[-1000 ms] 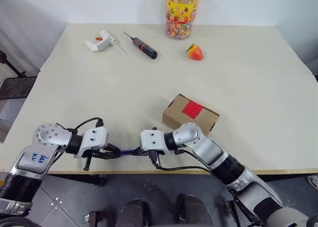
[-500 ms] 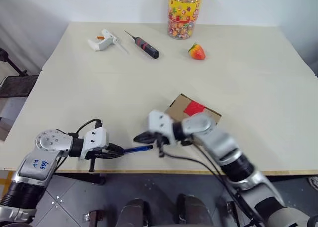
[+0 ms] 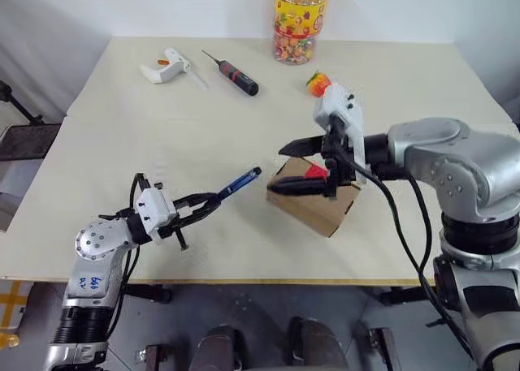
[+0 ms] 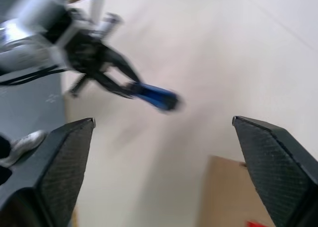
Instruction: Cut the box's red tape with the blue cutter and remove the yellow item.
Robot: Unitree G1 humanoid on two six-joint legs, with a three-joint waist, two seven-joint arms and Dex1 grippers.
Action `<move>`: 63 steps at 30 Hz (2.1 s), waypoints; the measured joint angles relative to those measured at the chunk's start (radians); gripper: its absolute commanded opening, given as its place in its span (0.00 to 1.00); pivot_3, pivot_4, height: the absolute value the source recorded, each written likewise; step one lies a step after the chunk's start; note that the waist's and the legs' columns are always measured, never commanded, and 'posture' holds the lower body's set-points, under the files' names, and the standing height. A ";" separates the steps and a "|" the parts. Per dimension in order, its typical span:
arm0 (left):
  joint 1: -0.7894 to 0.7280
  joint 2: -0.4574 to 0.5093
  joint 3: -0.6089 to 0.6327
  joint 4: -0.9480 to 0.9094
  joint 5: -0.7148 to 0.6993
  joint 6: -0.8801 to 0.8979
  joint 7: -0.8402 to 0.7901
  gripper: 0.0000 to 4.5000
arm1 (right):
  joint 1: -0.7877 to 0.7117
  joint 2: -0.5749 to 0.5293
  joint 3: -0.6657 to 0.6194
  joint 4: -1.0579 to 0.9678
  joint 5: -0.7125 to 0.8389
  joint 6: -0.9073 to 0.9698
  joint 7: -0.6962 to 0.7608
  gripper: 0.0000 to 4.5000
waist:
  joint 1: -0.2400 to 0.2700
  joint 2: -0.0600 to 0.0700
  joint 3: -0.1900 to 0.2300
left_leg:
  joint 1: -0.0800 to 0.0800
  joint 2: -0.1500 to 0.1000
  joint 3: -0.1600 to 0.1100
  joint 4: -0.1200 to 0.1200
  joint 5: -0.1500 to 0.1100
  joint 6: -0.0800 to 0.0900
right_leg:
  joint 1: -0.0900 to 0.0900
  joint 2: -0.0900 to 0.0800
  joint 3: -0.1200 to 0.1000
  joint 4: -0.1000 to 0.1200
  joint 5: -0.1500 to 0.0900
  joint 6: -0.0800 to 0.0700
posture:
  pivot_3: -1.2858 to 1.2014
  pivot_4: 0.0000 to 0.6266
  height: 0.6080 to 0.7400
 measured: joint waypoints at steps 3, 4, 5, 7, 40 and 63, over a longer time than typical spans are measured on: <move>-0.022 -0.029 -0.005 0.035 0.027 -0.067 0.032 0.08 | -0.062 0.020 0.016 0.110 0.002 0.067 -0.039 0.99 | -0.001 0.000 0.000 | 0.000 0.000 0.001 0.000 0.000 0.000 | 0.000 0.000 0.000 -0.001 0.000 0.000 | 0.52 0.24 1.00; -0.026 -0.035 -0.011 0.038 0.031 -0.079 0.039 0.08 | -0.080 0.031 0.016 0.139 0.003 0.077 -0.046 0.99 | -0.002 0.000 0.000 | 0.000 0.000 0.001 0.000 0.000 0.000 | 0.000 0.000 0.000 -0.001 0.000 0.000 | 0.52 0.24 1.00; -0.035 -0.043 -0.019 0.046 0.043 -0.099 0.051 0.08 | -0.108 0.050 0.016 0.179 0.007 0.087 -0.055 0.99 | -0.002 0.000 0.000 | 0.000 0.000 0.001 0.000 0.000 0.000 | 0.000 0.001 0.000 -0.001 0.000 0.000 | 0.52 0.24 1.00; -0.052 -0.054 -0.030 0.066 0.060 -0.129 0.071 0.08 | -0.148 0.075 0.016 0.234 0.013 0.099 -0.062 0.99 | -0.003 0.000 0.000 | 0.000 0.000 0.001 -0.001 0.000 0.000 | 0.000 0.001 -0.001 -0.001 0.000 0.000 | 0.52 0.24 1.00; -0.079 -0.080 -0.098 0.147 0.103 -0.242 0.153 0.08 | -0.283 0.144 0.221 0.493 0.030 0.033 0.045 0.04 | -0.021 0.000 0.000 | -0.002 0.000 -0.002 -0.001 0.000 0.000 | 0.000 0.001 -0.003 -0.002 0.000 0.000 | 0.52 0.24 1.00; -0.114 -0.016 -0.044 0.092 0.034 0.042 0.201 0.57 | -0.306 0.079 0.264 0.517 -0.024 -0.069 0.090 0.04 | -0.022 0.000 0.000 | -0.003 0.000 -0.002 -0.002 0.000 0.000 | 0.000 0.001 -0.003 -0.003 0.000 0.000 | 0.52 0.24 1.00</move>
